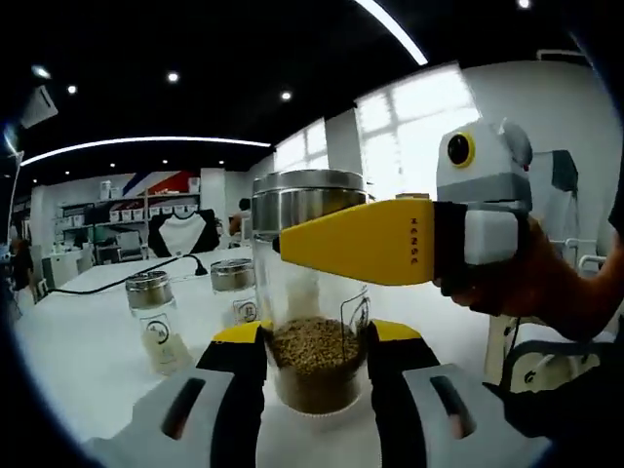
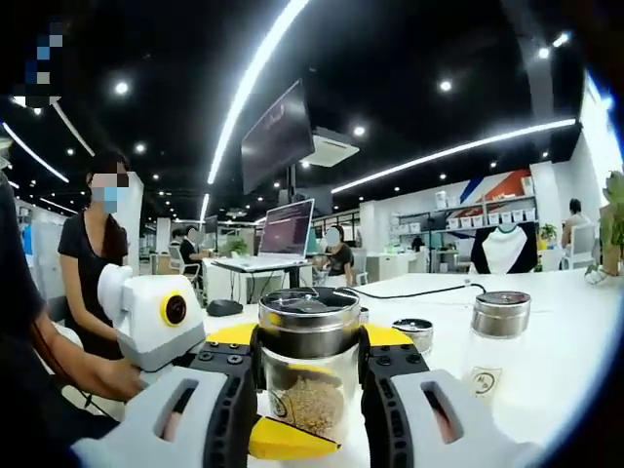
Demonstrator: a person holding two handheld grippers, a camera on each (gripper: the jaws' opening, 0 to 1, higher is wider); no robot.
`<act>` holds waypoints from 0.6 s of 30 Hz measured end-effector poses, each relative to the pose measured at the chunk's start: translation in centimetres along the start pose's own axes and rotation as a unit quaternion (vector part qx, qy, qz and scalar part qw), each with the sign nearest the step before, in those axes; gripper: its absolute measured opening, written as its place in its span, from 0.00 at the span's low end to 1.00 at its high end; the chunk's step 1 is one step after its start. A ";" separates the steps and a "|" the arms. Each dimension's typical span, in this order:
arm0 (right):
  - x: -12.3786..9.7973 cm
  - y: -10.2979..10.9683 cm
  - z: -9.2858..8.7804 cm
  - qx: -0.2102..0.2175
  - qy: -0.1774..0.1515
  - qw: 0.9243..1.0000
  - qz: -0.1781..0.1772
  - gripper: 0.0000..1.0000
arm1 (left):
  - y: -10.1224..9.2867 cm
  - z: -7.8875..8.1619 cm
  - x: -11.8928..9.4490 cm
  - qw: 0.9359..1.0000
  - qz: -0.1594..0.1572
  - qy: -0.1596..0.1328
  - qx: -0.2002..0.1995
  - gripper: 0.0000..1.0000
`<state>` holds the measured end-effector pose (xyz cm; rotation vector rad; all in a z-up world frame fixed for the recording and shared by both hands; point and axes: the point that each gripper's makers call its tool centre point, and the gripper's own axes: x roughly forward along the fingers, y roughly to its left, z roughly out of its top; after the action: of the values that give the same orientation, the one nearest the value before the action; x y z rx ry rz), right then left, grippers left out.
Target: Rotate the seasoning bottle until the label or dispensing opening points toward the visible target arrow and the bottle remains upright within the marked orientation range
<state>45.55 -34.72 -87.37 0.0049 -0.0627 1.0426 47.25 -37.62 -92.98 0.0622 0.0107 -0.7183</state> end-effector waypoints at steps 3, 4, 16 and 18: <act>0.2 0.0 -0.2 -0.006 0.012 1.000 -0.005 0.37 | 0.1 -0.2 -0.1 1.000 -0.010 0.003 0.008 0.43; 0.1 -0.2 -0.2 -0.003 0.015 1.000 -0.008 0.37 | 0.0 -0.3 -0.1 1.000 -0.015 0.002 0.011 0.43; -1.7 -3.2 2.0 0.016 -0.016 0.999 -0.048 0.36 | 1.1 1.2 -1.0 0.999 -0.038 -0.019 0.015 0.55; -2.2 -4.4 2.0 0.012 -0.013 0.998 -0.059 0.37 | 1.3 1.6 -1.3 0.999 -0.039 -0.025 0.017 0.56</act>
<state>48.12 -38.91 -85.42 0.0441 -0.0720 0.9246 47.07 -35.91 -91.30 0.0776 -0.0470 -0.7985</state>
